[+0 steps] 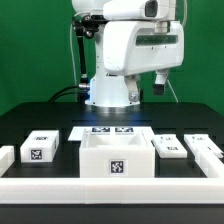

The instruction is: Assemble cabinet

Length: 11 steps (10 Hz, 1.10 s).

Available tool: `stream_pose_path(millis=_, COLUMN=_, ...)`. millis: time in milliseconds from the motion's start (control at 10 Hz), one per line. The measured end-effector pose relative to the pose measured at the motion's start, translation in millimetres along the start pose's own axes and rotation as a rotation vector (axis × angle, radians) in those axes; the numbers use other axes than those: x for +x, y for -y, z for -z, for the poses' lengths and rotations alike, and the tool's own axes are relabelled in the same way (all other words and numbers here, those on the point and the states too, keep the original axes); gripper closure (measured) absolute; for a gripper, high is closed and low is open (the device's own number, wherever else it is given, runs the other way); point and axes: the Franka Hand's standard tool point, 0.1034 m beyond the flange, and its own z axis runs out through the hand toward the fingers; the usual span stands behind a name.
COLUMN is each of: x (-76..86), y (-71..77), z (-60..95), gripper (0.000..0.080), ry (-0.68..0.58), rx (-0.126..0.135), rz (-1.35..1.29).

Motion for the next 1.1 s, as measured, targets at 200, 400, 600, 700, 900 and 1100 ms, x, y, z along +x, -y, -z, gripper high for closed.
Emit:
stream_pose_path(millis=200, x=-7.8, y=6.5, z=-8.4, gripper=0.015, ry=-0.003, rx=-0.013, rz=0.169)
stream_pose_path(millis=400, x=-8.6, y=5.5, z=-8.3, gripper=0.015, ry=-0.001, rx=-0.013, rz=0.291)
stream_pose_path(millis=600, x=-13.4, y=4.7, z=-11.2, gripper=0.015, ry=-0.001, rx=-0.017, rz=0.445)
stream_pose_path(millis=700, x=-26.7, y=10.3, z=-21.2, gripper=0.015, ry=0.001, rx=-0.016, rz=0.533)
stream_pose_path(millis=900, x=-39.0, y=15.2, z=-29.3, gripper=0.015, ry=0.011, rx=-0.01, rz=0.634)
stream_pose_path(millis=1100, x=-38.7, y=15.4, z=-29.6, gripper=0.015, ry=0.011, rx=-0.009, rz=0.623)
